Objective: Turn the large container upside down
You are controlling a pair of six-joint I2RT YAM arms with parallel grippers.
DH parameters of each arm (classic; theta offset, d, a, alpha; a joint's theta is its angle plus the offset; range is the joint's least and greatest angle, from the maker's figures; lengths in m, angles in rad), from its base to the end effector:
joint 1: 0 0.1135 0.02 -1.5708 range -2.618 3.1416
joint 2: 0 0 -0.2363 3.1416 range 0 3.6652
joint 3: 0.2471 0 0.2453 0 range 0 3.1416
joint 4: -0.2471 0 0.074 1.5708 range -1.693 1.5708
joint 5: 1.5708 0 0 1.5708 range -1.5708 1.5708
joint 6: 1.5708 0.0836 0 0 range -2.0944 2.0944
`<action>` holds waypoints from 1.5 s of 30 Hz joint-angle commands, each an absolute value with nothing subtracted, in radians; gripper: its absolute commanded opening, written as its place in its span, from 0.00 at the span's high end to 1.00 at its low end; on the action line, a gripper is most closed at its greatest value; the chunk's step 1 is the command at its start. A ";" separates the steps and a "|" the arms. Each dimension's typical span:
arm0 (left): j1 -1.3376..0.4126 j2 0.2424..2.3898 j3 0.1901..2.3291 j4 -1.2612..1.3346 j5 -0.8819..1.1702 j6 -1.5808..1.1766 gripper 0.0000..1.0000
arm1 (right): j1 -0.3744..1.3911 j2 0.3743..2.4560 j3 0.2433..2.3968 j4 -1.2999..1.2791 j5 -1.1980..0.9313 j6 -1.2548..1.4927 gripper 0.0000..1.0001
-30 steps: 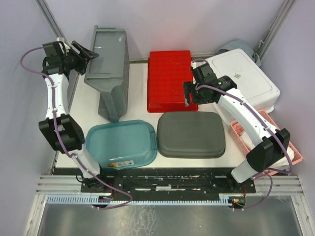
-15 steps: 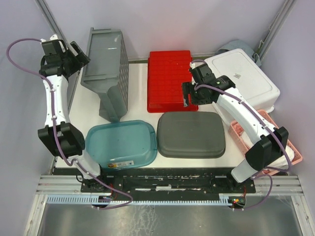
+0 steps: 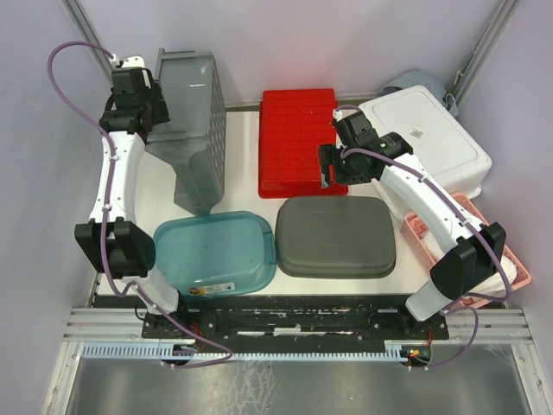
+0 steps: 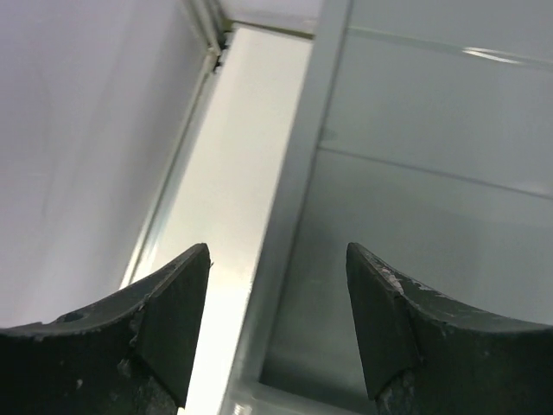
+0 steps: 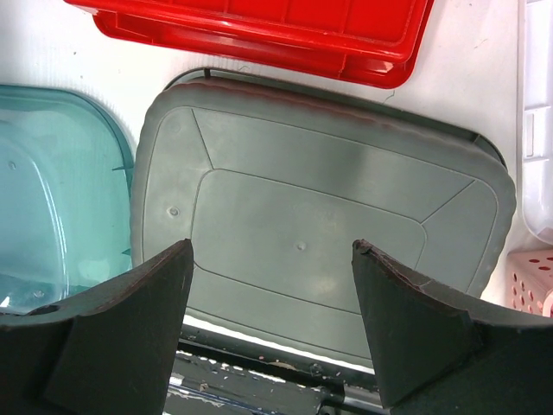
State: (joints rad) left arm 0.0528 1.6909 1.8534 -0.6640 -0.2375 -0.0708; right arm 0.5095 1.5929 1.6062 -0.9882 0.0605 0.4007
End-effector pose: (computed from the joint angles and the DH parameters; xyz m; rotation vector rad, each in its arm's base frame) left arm 0.4078 0.0412 0.3712 -0.2725 2.0472 0.2348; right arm 0.3086 0.1666 0.2826 -0.1157 2.5643 0.2767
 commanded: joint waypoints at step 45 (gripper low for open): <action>0.307 1.859 1.741 -0.618 0.006 -0.061 0.97 | 0.506 1.623 1.679 -0.962 0.058 0.435 0.18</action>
State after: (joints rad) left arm 0.3130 1.7905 1.8198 -0.5034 -0.0086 -0.0772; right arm 0.5091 1.6150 1.6333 -0.9874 0.0639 0.4168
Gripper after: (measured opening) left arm 0.238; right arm 0.823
